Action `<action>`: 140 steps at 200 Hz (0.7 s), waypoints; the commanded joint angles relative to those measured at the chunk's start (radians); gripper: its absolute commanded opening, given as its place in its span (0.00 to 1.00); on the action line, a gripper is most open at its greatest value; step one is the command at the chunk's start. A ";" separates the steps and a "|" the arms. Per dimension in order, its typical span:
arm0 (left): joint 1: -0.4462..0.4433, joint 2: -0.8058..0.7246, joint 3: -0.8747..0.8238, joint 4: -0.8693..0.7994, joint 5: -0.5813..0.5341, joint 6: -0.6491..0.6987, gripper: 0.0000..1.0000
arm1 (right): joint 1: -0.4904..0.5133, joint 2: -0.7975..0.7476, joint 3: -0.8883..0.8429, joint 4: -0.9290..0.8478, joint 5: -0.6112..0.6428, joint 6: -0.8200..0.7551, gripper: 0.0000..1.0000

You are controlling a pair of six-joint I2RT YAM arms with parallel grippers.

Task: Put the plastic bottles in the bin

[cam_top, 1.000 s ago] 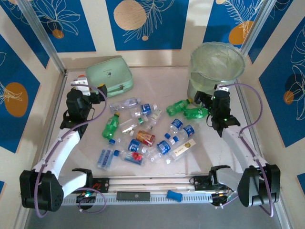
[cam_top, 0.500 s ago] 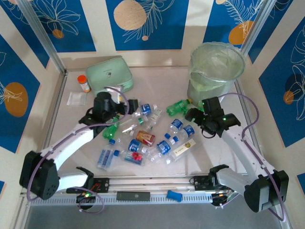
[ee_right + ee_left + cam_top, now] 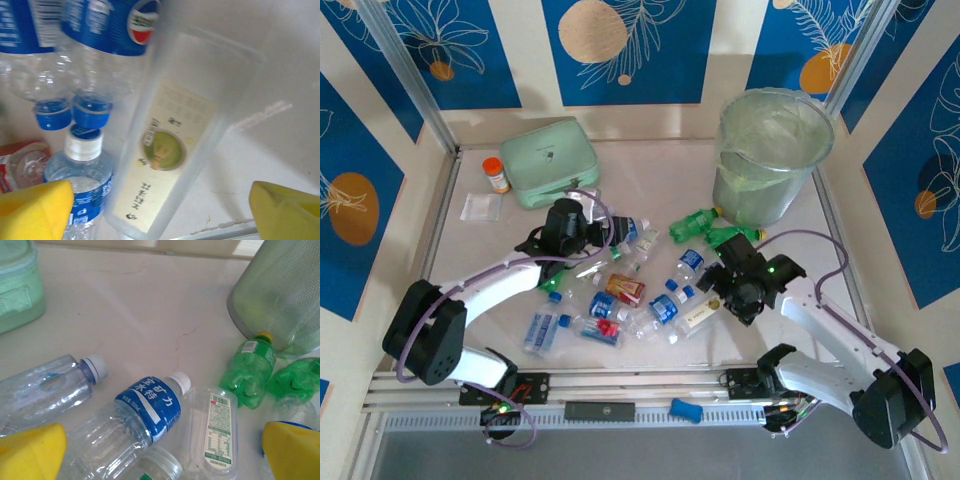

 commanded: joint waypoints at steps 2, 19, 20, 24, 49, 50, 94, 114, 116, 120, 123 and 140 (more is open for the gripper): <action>-0.002 -0.007 -0.009 0.051 -0.052 -0.005 1.00 | 0.015 -0.016 -0.079 0.042 -0.043 0.162 0.88; -0.003 -0.011 -0.020 0.052 -0.058 -0.009 1.00 | 0.021 -0.004 -0.118 0.096 -0.049 0.206 0.87; -0.003 -0.011 -0.021 0.051 -0.058 -0.010 1.00 | 0.021 -0.003 -0.120 0.101 -0.049 0.207 0.88; -0.003 -0.013 -0.023 0.051 -0.060 -0.010 1.00 | 0.022 -0.001 -0.127 0.118 -0.047 0.212 0.87; -0.002 -0.022 -0.033 0.035 -0.067 -0.005 1.00 | 0.020 0.016 -0.172 0.224 -0.047 0.237 0.87; -0.002 -0.022 -0.033 0.034 -0.067 -0.005 1.00 | 0.020 0.018 -0.173 0.228 -0.047 0.240 0.87; -0.003 -0.033 -0.044 0.019 -0.082 0.002 1.00 | 0.025 0.093 -0.210 0.315 -0.033 0.267 0.85; -0.003 -0.038 -0.047 0.020 -0.090 0.005 1.00 | 0.025 0.117 -0.208 0.336 -0.006 0.259 0.84; -0.002 -0.039 -0.047 0.021 -0.091 0.005 1.00 | 0.025 0.119 -0.207 0.337 -0.003 0.257 0.84; -0.003 -0.040 -0.047 0.020 -0.090 0.005 1.00 | 0.025 0.121 -0.204 0.339 0.004 0.253 0.83; -0.002 -0.042 -0.049 0.020 -0.094 0.007 1.00 | 0.026 0.124 -0.202 0.341 0.007 0.252 0.83; -0.002 -0.045 -0.051 0.020 -0.101 0.013 1.00 | 0.026 0.136 -0.199 0.351 0.023 0.239 0.78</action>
